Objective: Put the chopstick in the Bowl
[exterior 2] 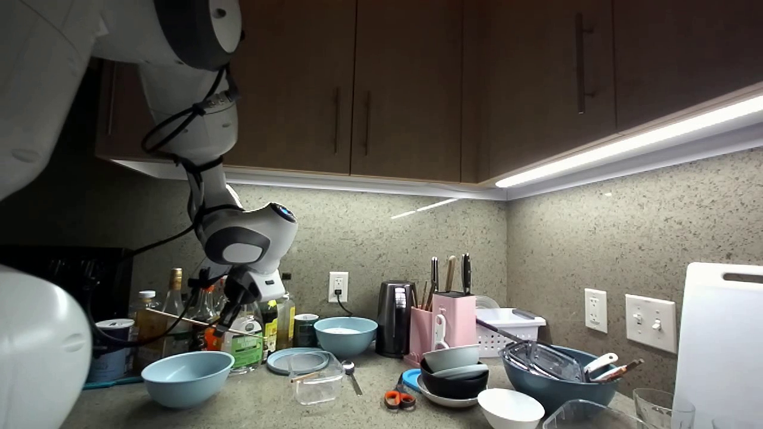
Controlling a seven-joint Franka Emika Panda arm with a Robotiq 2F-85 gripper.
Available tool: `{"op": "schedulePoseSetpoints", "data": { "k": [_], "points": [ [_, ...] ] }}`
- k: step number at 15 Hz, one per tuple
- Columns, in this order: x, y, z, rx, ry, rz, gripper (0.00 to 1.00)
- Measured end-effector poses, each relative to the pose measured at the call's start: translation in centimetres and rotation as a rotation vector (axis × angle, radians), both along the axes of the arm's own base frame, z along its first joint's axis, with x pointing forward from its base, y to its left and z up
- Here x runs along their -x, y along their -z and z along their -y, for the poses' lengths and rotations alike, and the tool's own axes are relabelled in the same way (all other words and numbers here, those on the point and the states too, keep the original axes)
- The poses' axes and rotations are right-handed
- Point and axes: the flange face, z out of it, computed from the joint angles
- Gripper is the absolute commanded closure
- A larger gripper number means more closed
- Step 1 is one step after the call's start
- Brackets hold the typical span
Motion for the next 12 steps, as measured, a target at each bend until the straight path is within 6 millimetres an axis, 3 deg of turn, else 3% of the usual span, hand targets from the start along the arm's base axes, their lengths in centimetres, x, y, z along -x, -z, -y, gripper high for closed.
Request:
{"op": "schedulePoseSetpoints", "data": {
  "k": [4,12],
  "points": [
    [0.3,2.0,-1.0,-0.037,-0.057,-0.107,0.93],
    [3.7,10.9,-6.9,0.133,-0.272,-0.199,0.93]
  ]
}}
